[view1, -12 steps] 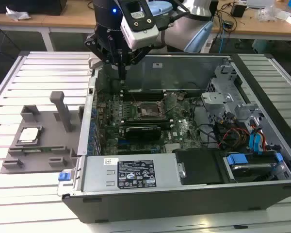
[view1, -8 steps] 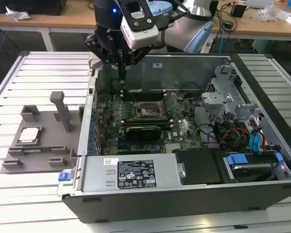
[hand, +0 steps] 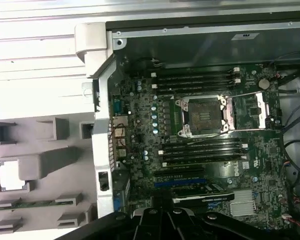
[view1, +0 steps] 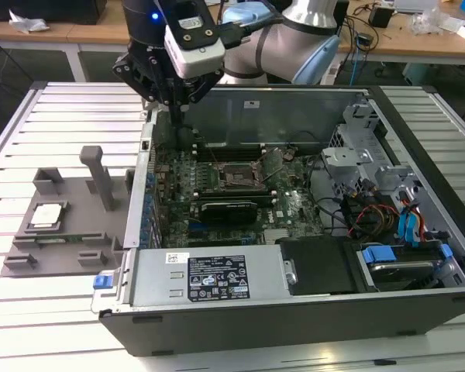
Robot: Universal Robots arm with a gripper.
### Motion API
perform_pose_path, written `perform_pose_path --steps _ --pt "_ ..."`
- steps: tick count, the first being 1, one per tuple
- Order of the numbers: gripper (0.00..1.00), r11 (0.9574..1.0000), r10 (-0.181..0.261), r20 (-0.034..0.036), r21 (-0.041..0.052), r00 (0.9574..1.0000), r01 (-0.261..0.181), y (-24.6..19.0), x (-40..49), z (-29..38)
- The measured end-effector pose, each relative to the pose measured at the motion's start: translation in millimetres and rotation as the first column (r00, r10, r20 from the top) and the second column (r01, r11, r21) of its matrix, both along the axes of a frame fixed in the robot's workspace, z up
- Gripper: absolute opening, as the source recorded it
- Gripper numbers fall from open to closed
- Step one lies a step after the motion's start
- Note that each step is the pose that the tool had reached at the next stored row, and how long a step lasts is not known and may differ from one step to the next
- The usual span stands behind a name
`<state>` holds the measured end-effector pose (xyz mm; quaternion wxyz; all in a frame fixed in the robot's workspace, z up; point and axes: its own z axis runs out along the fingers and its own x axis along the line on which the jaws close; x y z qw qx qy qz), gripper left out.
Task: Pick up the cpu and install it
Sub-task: 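Reach for the cpu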
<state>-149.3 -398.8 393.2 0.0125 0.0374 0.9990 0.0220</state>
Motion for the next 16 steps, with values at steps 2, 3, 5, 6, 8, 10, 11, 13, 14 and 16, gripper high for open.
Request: perform_pose_path --steps 2,3,5,6,8,10,11,13,14,16 --pt "0.11 1.0 0.0 0.0 -0.0002 1.0 0.0 0.0 -6.1 0.0" --pt "0.11 1.0 0.0 0.0 -0.0002 1.0 0.0 0.0 -14.0 0.0" --pt "0.11 1.0 0.0 -0.0001 -0.0003 1.0 0.0 0.0 -25.5 0.1" --pt "0.11 1.0 0.0 0.0 -0.0001 1.0 0.0 0.0 -28.9 0.0" --pt "0.11 1.0 0.0 -0.0001 -0.0002 1.0 0.0 0.0 -36.4 0.0" --pt "0.11 1.0 0.0 -0.0001 -0.0003 1.0 0.0 0.0 -41.0 0.0" --pt "0.11 1.0 0.0 -0.0001 -0.0002 1.0 0.0 0.0 -43.2 0.0" --pt "0.11 1.0 0.0 -0.0001 -0.0002 1.0 0.0 0.0 -46.6 0.0" --pt "0.11 1.0 0.0 -0.0001 -0.0002 1.0 0.0 0.0 -48.2 0.0" --pt "0.11 1.0 0.0 -0.0001 -0.0002 1.0 0.0 0.0 -54.8 0.0"
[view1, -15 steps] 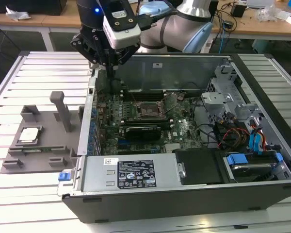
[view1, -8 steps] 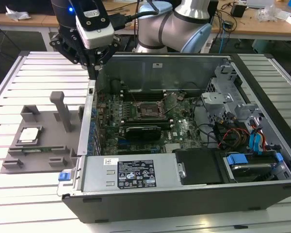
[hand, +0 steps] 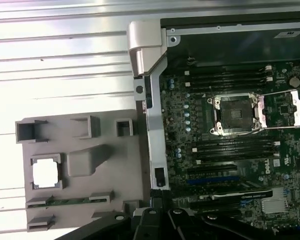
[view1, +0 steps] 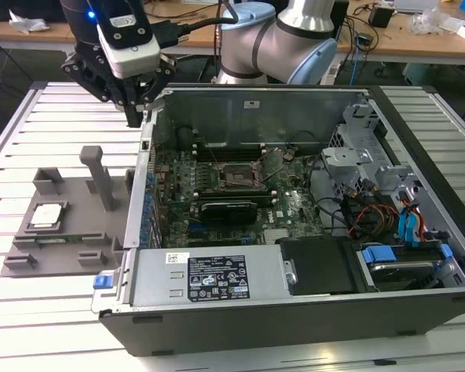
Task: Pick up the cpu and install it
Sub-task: 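Reach for the cpu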
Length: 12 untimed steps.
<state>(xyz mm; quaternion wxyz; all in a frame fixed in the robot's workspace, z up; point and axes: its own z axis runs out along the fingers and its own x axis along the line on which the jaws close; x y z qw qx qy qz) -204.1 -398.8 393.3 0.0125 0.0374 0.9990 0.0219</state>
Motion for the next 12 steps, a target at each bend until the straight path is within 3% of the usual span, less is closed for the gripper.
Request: perform_pose_path --steps 12 --pt "0.11 1.0 0.0 0.0001 0.0001 1.0 0.0 0.0 -24.8 -0.1"
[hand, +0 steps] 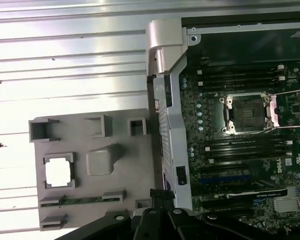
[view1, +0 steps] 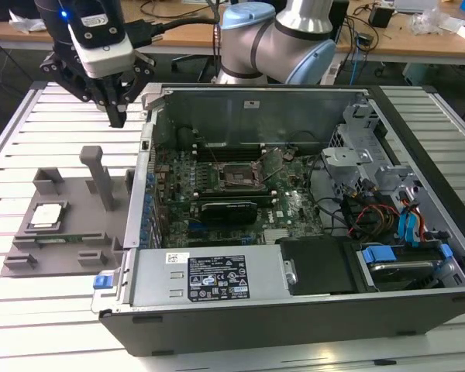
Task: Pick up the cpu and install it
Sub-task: 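Reach for the cpu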
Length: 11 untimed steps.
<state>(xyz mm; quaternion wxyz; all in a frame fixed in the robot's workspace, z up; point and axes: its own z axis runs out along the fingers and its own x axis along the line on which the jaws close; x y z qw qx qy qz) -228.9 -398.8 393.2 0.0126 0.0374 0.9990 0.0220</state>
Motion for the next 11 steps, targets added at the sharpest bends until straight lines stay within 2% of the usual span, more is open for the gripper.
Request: perform_pose_path --steps 6,11 --pt "0.11 1.0 0.0 0.0005 -0.0001 1.0 0.0 0.0 -24.9 0.1" --pt "0.11 1.0 0.0 0.0005 -0.0001 1.0 0.0 0.0 -35.7 0.1"
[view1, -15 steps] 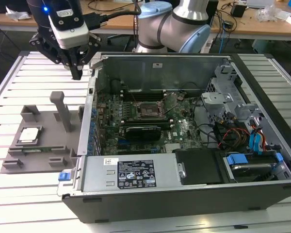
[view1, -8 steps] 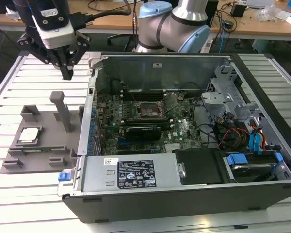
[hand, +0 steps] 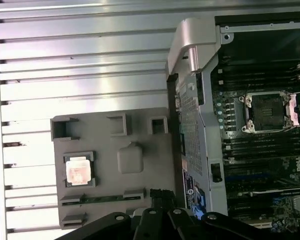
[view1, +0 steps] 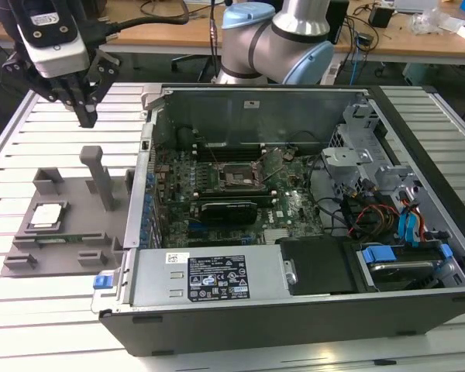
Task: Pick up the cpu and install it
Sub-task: 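Reach for the cpu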
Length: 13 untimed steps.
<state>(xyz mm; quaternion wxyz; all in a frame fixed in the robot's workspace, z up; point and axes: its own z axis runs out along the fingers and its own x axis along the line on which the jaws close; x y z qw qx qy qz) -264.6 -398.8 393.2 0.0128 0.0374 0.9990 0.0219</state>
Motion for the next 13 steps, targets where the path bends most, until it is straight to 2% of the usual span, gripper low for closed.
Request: perform_pose_path --steps 13 --pt "0.11 1.0 0.0 0.0 0.0 1.0 0.0 0.0 -37.0 0.0"
